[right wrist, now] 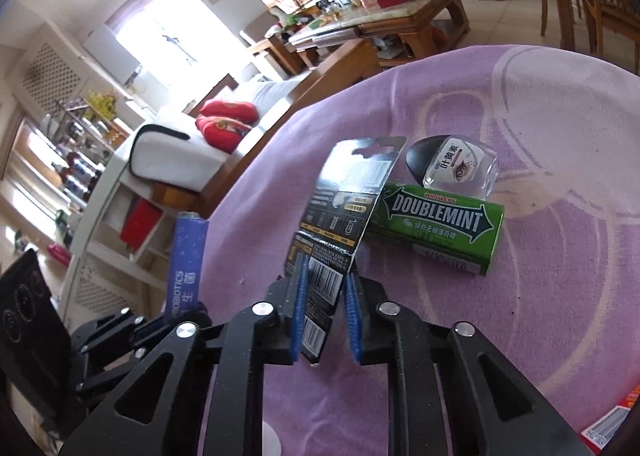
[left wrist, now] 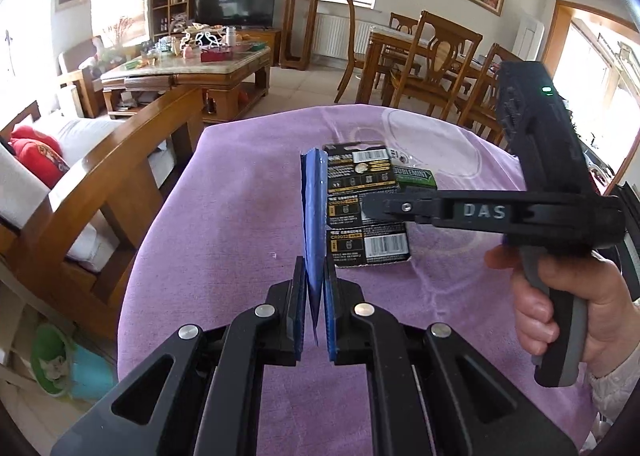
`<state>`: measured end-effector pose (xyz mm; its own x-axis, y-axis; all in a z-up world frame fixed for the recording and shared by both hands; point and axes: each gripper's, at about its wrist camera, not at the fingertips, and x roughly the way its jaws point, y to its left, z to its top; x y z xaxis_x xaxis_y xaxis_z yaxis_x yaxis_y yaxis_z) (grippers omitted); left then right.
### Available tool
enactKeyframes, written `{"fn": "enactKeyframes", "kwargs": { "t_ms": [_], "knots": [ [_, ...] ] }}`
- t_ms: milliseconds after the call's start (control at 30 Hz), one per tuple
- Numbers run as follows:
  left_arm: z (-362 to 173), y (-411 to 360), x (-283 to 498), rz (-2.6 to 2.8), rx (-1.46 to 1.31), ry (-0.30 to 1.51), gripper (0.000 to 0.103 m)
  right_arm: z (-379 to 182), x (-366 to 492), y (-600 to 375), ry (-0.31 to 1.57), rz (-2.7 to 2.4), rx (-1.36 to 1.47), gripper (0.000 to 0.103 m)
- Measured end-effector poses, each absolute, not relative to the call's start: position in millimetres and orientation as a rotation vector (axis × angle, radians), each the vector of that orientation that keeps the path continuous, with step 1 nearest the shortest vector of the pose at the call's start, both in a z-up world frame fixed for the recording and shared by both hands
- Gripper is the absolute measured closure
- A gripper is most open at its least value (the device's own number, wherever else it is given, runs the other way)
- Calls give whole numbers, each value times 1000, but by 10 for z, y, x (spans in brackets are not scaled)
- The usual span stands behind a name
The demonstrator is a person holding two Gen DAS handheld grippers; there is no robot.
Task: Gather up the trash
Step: 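Grasp the blue strip with the left tool while the right tool grasps a battery card, then carry the strip and battery card to the bin and open both tools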
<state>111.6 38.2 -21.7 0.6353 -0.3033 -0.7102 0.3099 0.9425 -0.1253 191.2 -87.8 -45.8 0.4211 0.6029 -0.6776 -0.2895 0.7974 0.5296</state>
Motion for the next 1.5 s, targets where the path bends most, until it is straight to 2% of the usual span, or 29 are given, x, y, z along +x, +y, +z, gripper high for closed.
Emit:
{"fn": "enactKeyframes", "kwargs": {
  "t_ms": [200,600,1000,1500],
  "knots": [
    [-174,423,1063,-342,-6,765,94,-170,1702,-870,895,601,302,97],
    [58,128,750,-404,-32,608,94,305,1061,-1477,730,582,290,97],
    [290,-1129,440,-550,90,518,94,472,408,-2980,613,435,374,97],
    [198,-2744,135,-790,197,516,94,223,-646,-5182,525,181,519,97]
  ]
}}
